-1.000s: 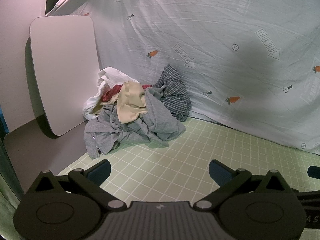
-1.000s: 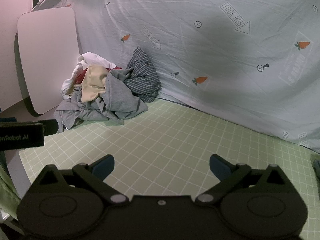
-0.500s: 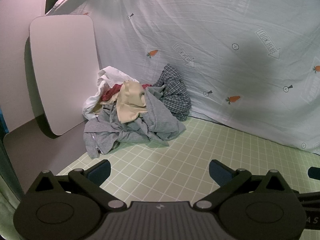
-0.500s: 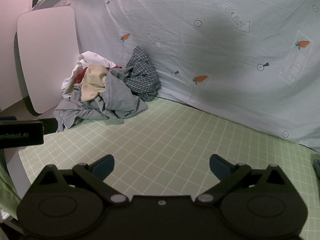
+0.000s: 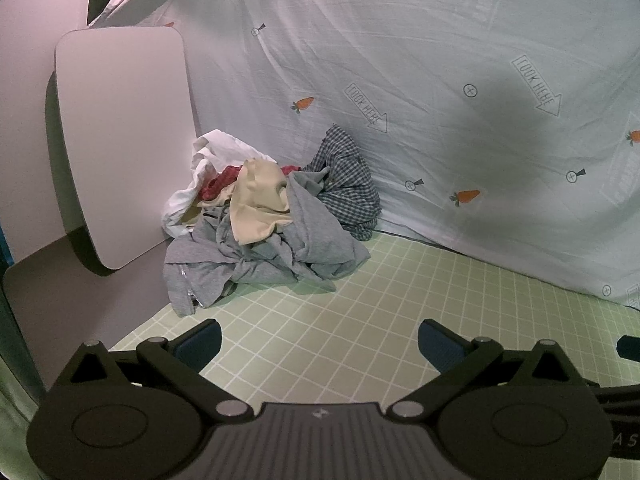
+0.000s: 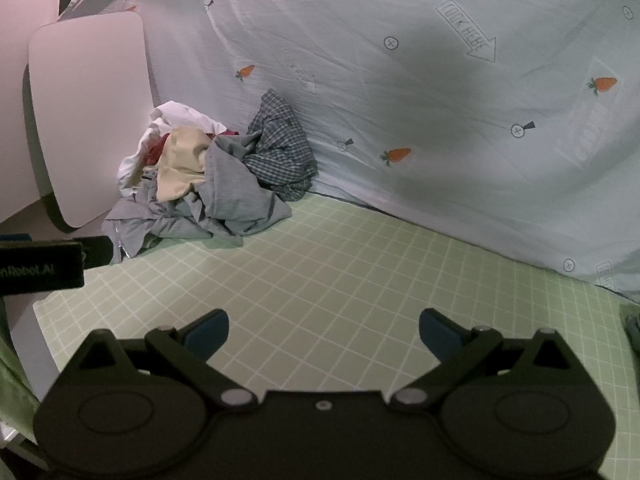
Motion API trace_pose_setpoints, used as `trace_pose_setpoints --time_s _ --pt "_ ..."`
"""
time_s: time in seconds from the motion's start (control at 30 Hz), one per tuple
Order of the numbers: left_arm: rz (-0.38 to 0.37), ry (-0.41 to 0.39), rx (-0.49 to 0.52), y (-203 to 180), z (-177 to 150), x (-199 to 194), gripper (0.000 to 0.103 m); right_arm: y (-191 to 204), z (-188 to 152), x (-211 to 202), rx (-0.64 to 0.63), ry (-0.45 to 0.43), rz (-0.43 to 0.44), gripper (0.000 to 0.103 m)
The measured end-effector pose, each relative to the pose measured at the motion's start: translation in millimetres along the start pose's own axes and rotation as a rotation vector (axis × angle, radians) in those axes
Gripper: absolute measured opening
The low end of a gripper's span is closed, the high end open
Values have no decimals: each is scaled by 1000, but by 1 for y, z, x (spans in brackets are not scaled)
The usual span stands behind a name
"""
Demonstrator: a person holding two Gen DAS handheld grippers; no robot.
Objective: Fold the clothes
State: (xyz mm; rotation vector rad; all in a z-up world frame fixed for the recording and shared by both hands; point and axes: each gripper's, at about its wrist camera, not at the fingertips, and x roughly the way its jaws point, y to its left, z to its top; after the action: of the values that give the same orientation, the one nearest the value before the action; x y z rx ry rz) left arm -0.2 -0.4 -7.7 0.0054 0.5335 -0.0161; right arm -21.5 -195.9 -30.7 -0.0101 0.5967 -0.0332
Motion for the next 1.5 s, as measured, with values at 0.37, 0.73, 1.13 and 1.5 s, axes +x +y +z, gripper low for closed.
trace_pose_setpoints --time_s 0.37,0.73,1.13,1.5 --pt "-13 35 -30 6 7 18 103 4 4 12 -10 16 2 103" --pt "8 79 -153 35 27 86 103 13 31 67 -32 34 2 103" --pt "119 126 -343 89 76 212 97 29 121 198 -137 13 114 99" --pt "129 20 -194 119 169 313 58 76 213 334 -113 -27 329 76"
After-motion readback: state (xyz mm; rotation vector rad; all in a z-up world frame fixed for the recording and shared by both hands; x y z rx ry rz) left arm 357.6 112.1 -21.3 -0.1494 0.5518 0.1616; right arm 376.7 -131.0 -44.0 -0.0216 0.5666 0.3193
